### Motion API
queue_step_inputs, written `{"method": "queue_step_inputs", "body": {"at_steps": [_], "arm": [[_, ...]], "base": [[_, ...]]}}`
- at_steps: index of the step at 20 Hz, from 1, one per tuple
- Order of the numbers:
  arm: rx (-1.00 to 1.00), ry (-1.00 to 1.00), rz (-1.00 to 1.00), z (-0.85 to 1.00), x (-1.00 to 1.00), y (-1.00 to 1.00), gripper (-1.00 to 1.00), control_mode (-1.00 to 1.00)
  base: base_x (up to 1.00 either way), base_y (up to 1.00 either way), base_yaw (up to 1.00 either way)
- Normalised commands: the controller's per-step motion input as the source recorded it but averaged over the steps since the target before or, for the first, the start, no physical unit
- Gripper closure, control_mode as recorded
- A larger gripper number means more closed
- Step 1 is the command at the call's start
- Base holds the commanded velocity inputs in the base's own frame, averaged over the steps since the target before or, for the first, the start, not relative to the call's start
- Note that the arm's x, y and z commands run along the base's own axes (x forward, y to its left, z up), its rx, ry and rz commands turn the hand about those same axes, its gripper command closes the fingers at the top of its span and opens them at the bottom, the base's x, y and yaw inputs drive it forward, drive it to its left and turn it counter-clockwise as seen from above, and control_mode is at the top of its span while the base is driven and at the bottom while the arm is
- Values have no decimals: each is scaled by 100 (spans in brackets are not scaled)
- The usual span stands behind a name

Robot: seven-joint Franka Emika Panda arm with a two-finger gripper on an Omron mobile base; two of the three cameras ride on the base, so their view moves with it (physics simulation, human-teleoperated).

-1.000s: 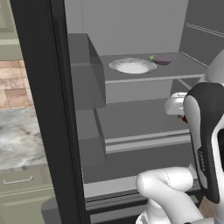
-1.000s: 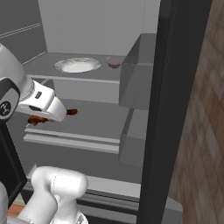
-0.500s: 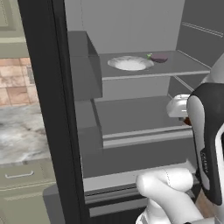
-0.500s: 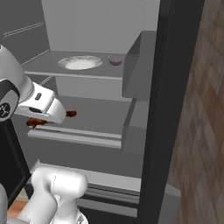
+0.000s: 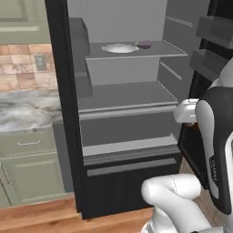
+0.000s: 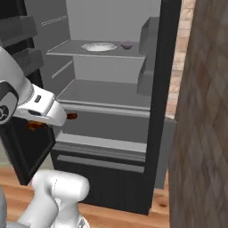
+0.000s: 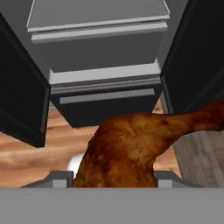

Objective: Retrieve the chicken drumstick from the fridge and place it on the saucepan with marinade on the stove.

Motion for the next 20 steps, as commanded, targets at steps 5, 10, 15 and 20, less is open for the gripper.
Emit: {"method": "queue_step_inputs", "body": {"at_steps": [5,10,15,20], "arm": [[0,0,0,0,0,0,100,100],[0,0,0,0,0,0,100,100],[0,0,0,0,0,0,100,100],[0,0,0,0,0,0,100,100]], "base": [[-100,-5,0],[-100,1,0],[-90,48,17],[-45,91,58]]}}
